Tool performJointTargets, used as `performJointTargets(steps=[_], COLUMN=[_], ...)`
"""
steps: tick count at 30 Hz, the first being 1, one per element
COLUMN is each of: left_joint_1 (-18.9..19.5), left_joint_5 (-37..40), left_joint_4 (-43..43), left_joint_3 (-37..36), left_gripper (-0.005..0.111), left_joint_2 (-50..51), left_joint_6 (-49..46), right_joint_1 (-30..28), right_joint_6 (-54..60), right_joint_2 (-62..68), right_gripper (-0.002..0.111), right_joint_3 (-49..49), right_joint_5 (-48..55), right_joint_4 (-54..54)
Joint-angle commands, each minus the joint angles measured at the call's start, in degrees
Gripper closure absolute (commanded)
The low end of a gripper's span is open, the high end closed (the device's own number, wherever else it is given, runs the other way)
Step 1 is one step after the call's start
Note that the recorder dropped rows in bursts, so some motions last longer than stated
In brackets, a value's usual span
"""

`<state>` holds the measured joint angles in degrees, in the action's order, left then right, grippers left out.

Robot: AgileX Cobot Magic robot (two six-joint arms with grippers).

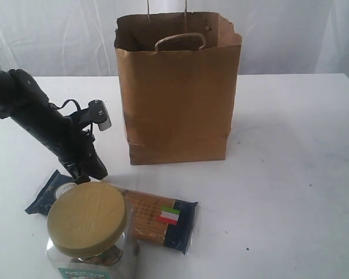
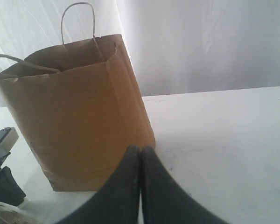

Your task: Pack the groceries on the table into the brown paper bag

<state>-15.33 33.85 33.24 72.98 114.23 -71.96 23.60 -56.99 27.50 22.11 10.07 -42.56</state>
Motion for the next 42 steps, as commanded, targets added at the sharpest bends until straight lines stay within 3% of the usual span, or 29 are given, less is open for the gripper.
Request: performJointTargets(steps=[1, 9, 18, 23, 27, 30, 34, 39, 42], left_joint_1=[-0.28, -0.06, 4.91, 7.87, 8.35, 8.35, 7.44, 5.03, 3.53], left_joint_5=[1.42, 2.34, 18.87, 23.83, 22.9, 18.9, 16.66, 12.11, 11.62], left_joint_4=[-0.34, -0.34, -13.65, -12.14, -3.55, 12.69, 35.62, 48.76, 52.08], left_joint_3=[-0.35, -0.35, 8.17, 15.14, 19.82, 21.11, 20.98, 20.98, 20.98], left_gripper=[0.107, 0.107, 0.107, 0.107, 0.107, 0.107, 0.107, 0.107, 0.103], left_joint_2=[0.47, -1.59, -13.87, -20.86, -24.79, -25.16, -23.16, -18.22, -15.15], left_joint_6=[3.07, 6.71, 19.01, 24.83, 25.09, 22.3, 7.79, -9.7, -17.44], right_joint_1=[-0.23, -0.23, -0.23, -0.23, -0.23, -0.23, -0.23, -0.23, -0.23], right_joint_6=[-0.25, -0.25, -0.25, -0.25, -0.25, -0.25, -0.25, -0.25, -0.25], right_joint_2=[0.1, 0.1, 0.1, 0.1, 0.1, 0.1, 0.1, 0.1, 0.1], right_gripper=[0.108, 0.108, 0.108, 0.108, 0.108, 0.108, 0.108, 0.108, 0.108], right_joint_3=[-0.47, -0.47, -0.47, -0.47, -0.47, -0.47, -0.47, -0.47, -0.47], right_joint_5=[-0.74, -0.74, 0.08, 1.37, 4.03, 6.18, 7.63, 7.72, 7.72], right_joint_4=[-0.27, -0.27, -0.27, -0.27, -0.27, -0.27, -0.27, -0.27, -0.27])
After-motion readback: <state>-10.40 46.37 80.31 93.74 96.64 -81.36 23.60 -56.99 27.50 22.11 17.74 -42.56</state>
